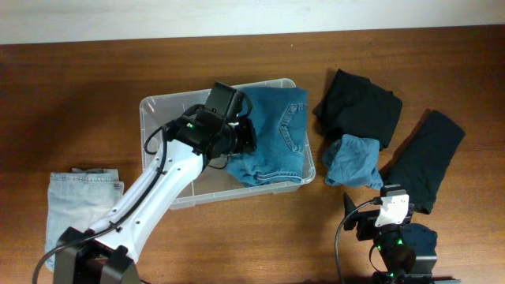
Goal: Pack container
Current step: 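Lift the dark-blue jeans with the left gripper and lower into the bin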
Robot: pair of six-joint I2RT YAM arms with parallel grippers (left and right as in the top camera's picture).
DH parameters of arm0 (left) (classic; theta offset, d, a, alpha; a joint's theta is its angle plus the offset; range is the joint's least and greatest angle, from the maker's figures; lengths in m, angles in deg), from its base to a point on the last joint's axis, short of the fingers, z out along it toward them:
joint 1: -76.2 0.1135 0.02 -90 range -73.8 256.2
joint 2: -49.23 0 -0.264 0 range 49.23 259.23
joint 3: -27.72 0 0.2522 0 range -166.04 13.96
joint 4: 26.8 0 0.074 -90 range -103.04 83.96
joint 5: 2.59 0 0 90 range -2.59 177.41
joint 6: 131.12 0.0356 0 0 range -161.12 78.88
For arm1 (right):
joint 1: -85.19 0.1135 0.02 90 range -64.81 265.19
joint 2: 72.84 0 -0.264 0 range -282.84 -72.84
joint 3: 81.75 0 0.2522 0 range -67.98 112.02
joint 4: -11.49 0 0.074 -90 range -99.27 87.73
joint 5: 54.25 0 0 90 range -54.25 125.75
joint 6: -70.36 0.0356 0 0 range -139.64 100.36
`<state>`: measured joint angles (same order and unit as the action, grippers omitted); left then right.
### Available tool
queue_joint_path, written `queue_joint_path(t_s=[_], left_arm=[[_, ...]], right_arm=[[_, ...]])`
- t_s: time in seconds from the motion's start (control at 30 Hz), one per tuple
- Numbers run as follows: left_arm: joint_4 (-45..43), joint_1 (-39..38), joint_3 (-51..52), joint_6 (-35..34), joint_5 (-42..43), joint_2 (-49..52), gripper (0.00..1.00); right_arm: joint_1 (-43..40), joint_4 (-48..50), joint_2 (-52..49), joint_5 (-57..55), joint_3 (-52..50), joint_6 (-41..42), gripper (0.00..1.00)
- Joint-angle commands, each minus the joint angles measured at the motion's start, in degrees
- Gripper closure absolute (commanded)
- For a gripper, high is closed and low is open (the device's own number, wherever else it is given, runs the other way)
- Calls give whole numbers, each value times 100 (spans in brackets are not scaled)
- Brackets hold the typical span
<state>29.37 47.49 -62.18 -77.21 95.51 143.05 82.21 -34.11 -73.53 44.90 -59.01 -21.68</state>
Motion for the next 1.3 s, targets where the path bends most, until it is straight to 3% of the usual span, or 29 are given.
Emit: queue_joint_path(t_s=[0.0,0.13,0.3,0.77,1.0,1.27], left_arm=[[-111,129,68,-166,-496,-197,100],[-326,380,68,-162,-588,-433,100],[225,608,140,-162,-1163,-492,100],[138,881,1364,-164,-2026,-492,100],[640,1178,1364,-155,-3067,-492,100],[570,1281,1364,472,-3401,-492,100]], right_arm=[[-37,-7,28,33,-39,-31,1],[-37,-7,28,33,-39,-31,2],[-37,-7,28,33,-39,-31,2],[-37,-7,28,33,-39,-31,2],[-37,-7,28,33,-39,-31,2],[-37,-7,28,33,-39,-31,1]])
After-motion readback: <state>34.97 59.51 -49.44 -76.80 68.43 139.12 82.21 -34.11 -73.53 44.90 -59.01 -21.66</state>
